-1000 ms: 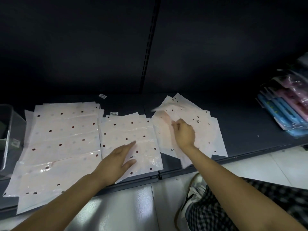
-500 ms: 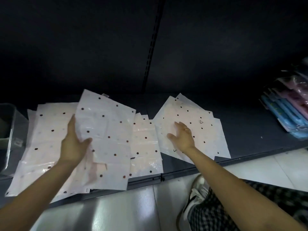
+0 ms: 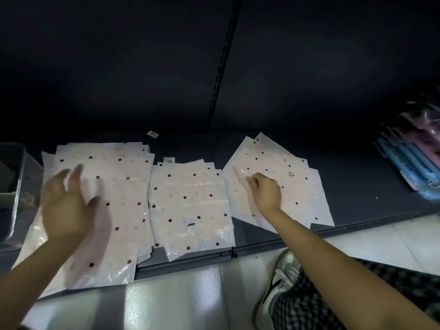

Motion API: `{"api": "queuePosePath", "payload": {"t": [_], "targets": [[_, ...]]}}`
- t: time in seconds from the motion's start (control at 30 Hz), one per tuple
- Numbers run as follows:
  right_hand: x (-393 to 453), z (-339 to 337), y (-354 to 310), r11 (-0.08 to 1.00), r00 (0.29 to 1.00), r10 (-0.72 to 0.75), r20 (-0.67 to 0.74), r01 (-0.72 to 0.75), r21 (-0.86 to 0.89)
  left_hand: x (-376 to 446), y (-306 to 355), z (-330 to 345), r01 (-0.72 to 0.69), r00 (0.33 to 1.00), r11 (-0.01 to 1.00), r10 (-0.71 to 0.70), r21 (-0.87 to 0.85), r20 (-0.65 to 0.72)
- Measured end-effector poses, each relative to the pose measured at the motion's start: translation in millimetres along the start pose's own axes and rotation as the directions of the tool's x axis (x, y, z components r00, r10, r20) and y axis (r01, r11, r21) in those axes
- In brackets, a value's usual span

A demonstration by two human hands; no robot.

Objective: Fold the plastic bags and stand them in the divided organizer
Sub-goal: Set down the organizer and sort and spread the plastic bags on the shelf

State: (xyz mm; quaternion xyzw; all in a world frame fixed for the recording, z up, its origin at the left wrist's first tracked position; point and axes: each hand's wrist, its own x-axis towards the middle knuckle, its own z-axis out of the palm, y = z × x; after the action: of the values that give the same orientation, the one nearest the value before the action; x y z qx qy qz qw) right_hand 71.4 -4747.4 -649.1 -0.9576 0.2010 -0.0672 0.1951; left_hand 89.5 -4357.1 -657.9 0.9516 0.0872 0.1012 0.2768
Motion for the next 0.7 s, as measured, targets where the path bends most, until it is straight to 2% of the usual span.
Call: {"api": "queuePosePath", "payload": {"t": [0.07, 0.13, 0.17, 0.23, 0.3, 0.37, 0.43, 0.5, 0.57, 0.63, 0.7], "targets": [[-5.6, 3.0, -33.1, 0.984, 1.0, 0.011, 0.003, -0.012, 0.177, -8.1, 28.2, 3.5, -0.147, 0.979, 0.986, 0.157, -0.082, 0.129], [-12.9, 8.6, -65.3, 0.921, 0.997, 0.043, 0.071, -0.067, 0.383, -21.4, 54.4, 9.9, -0.196, 0.922, 0.953, 0.259, -0.232, 0.287], [-17.5, 11.0, -80.0, 0.866, 0.988, 0.074, 0.139, -0.133, 0.483, -29.0, 67.3, 14.2, -0.172, 0.88, 0.933, 0.289, -0.315, 0.376], [-26.8, 15.1, -105.2, 0.703, 0.935, 0.134, 0.328, -0.322, 0.634, -43.8, 87.8, 23.0, -0.024, 0.774, 0.898, 0.294, -0.439, 0.561], [-36.2, 16.1, -125.0, 0.549, 0.854, 0.128, 0.505, -0.485, 0.681, -52.7, 101.5, 33.2, 0.108, 0.712, 0.872, 0.267, -0.477, 0.65], [-42.7, 19.0, -132.6, 0.436, 0.796, 0.036, 0.604, -0.557, 0.707, -54.5, 105.3, 40.9, 0.145, 0.742, 0.877, 0.209, -0.458, 0.637], [-47.0, 22.7, -127.2, 0.397, 0.811, -0.123, 0.572, -0.487, 0.778, -50.7, 103.5, 45.7, 0.151, 0.819, 0.899, 0.12, -0.412, 0.561], [-43.2, 23.0, -106.1, 0.545, 0.897, -0.191, 0.4, -0.242, 0.803, -42.5, 97.7, 47.4, 0.187, 0.855, 0.905, 0.041, -0.382, 0.516], [-31.1, 20.2, -70.8, 0.76, 0.961, -0.153, 0.229, -0.033, 0.649, -33.9, 90.7, 48.3, 0.193, 0.848, 0.921, 0.016, -0.338, 0.529], [-15.5, 16.9, -23.4, 0.929, 0.983, -0.047, 0.177, -0.022, 0.369, -27.2, 84.7, 47.9, 0.149, 0.829, 0.951, 0.028, -0.27, 0.558], [-4.3, 13.4, 26.6, 0.989, 0.976, 0.091, 0.199, -0.112, 0.099, -23.3, 80.4, 48.3, 0.075, 0.809, 0.979, 0.052, -0.192, 0.585]]}}
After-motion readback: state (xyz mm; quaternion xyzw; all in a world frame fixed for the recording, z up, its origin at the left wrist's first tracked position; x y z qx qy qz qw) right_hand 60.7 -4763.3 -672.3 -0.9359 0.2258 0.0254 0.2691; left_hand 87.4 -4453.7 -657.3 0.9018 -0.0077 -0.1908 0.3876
